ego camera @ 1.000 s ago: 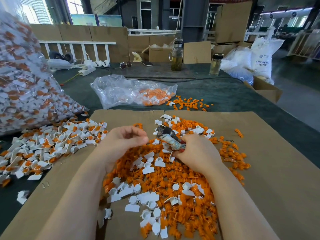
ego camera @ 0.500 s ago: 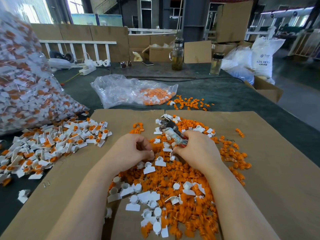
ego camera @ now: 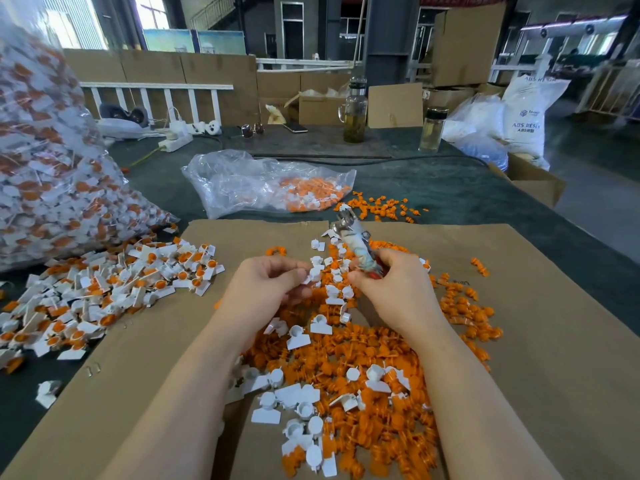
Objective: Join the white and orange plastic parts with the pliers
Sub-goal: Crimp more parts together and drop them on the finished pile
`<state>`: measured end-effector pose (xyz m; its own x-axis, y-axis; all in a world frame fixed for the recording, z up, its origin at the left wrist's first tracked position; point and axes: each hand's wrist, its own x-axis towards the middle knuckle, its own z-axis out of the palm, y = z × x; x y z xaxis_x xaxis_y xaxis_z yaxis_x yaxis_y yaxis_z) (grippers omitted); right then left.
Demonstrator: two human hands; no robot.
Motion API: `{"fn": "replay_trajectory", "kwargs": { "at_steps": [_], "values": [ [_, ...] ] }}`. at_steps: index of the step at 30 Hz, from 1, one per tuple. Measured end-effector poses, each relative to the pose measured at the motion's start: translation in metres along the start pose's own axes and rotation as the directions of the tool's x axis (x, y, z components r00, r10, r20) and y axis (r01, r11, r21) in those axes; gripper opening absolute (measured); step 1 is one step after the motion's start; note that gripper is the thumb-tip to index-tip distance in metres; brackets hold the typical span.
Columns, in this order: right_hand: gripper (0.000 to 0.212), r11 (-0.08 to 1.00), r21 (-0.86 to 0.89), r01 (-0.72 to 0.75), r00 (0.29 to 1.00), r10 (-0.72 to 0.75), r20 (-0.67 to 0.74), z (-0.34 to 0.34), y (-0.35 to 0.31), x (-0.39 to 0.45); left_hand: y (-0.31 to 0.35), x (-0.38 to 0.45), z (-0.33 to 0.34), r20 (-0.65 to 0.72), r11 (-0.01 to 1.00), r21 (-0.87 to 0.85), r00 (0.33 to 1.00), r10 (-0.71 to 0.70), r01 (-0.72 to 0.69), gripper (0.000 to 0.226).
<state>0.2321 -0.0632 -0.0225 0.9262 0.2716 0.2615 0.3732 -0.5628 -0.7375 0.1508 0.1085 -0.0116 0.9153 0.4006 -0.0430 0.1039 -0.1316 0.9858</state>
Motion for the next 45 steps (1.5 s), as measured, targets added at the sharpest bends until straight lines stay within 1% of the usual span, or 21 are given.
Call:
{"fn": "replay_trajectory", "kwargs": {
  "at_steps": [2, 3, 5, 9, 12, 15, 17, 20, 23, 26, 29, 33, 37, 39, 41, 45],
  "values": [
    [0.024, 0.997, 0.076, -0.011, 1.0, 0.012, -0.011, -0.001, -0.002, -0.001, 0.001, 0.0, -0.001, 0.049, 0.994, -0.108, 0.999, -0.02, 0.025, 0.016],
    [0.026, 0.994, 0.105, -0.012, 1.0, 0.014, -0.019, -0.001, -0.002, -0.002, 0.001, 0.0, -0.001, 0.063, 0.991, -0.133, 0.998, -0.019, 0.027, 0.02],
    [0.029, 0.989, 0.146, -0.01, 0.999, 0.015, -0.034, 0.0, -0.004, -0.002, 0.001, -0.001, 0.0, 0.06, 0.992, -0.128, 0.998, -0.004, 0.012, 0.022],
    [0.028, 0.975, 0.221, 0.009, 0.999, 0.002, -0.051, 0.001, -0.006, -0.003, 0.002, -0.002, 0.004, -0.034, 0.996, -0.09, 0.999, 0.017, -0.02, 0.007],
    [0.016, 0.96, 0.278, 0.042, 0.999, -0.033, -0.034, 0.002, -0.007, -0.004, 0.001, -0.003, 0.008, -0.106, 0.998, -0.042, 0.993, 0.045, -0.049, 0.011],
    [0.02, 0.936, 0.343, 0.074, 0.997, -0.068, -0.028, 0.003, -0.01, -0.005, 0.003, -0.004, 0.012, -0.14, 0.989, -0.143, 0.99, 0.023, -0.043, 0.011],
    [0.019, 0.923, 0.372, 0.094, 0.996, -0.084, -0.044, 0.005, -0.012, -0.006, 0.005, -0.005, 0.015, -0.136, 0.978, -0.205, 0.991, 0.001, -0.029, 0.008],
    [0.016, 0.928, 0.351, 0.123, 0.992, -0.107, -0.066, 0.007, -0.014, -0.007, 0.008, -0.007, 0.02, -0.105, 0.969, -0.246, 0.994, 0.006, -0.032, 0.005],
    [0.013, 0.943, 0.302, 0.139, 0.989, -0.119, -0.085, 0.007, -0.015, -0.007, 0.008, -0.01, 0.023, -0.087, 0.96, -0.278, 0.996, 0.017, -0.041, 0.008],
    [0.009, 0.948, 0.281, 0.15, 0.987, -0.126, -0.102, 0.008, -0.015, -0.008, 0.009, -0.01, 0.024, -0.099, 0.943, -0.33, 0.995, 0.011, -0.043, 0.006],
    [0.01, 0.963, 0.236, 0.132, 0.987, -0.105, -0.124, 0.008, -0.014, -0.008, 0.009, -0.01, 0.025, -0.122, 0.932, -0.362, 0.992, -0.012, -0.033, 0.003],
    [0.019, 0.985, 0.14, 0.102, 0.986, -0.081, -0.146, 0.008, -0.011, -0.006, 0.008, -0.009, 0.025, -0.143, 0.927, -0.374, 0.989, -0.029, -0.027, 0.001],
    [0.02, 0.975, 0.164, 0.152, 0.986, -0.137, -0.099, 0.008, -0.014, -0.007, 0.009, -0.009, 0.027, -0.148, 0.922, -0.385, 0.989, -0.024, -0.035, 0.003],
    [0.015, 0.973, 0.138, 0.185, 0.981, -0.174, -0.085, 0.01, -0.016, -0.008, 0.009, -0.01, 0.028, -0.149, 0.924, -0.381, 0.989, -0.016, -0.042, 0.004],
    [0.01, 0.974, 0.097, 0.204, 0.976, -0.194, -0.101, 0.012, -0.017, -0.009, 0.009, -0.01, 0.029, -0.148, 0.929, -0.365, 0.989, -0.002, -0.052, 0.004],
    [0.01, 0.973, 0.141, 0.18, 0.979, -0.163, -0.124, 0.014, -0.015, -0.009, 0.008, -0.011, 0.03, -0.161, 0.947, -0.305, 0.985, 0.057, -0.104, 0.002]
  ]
}}
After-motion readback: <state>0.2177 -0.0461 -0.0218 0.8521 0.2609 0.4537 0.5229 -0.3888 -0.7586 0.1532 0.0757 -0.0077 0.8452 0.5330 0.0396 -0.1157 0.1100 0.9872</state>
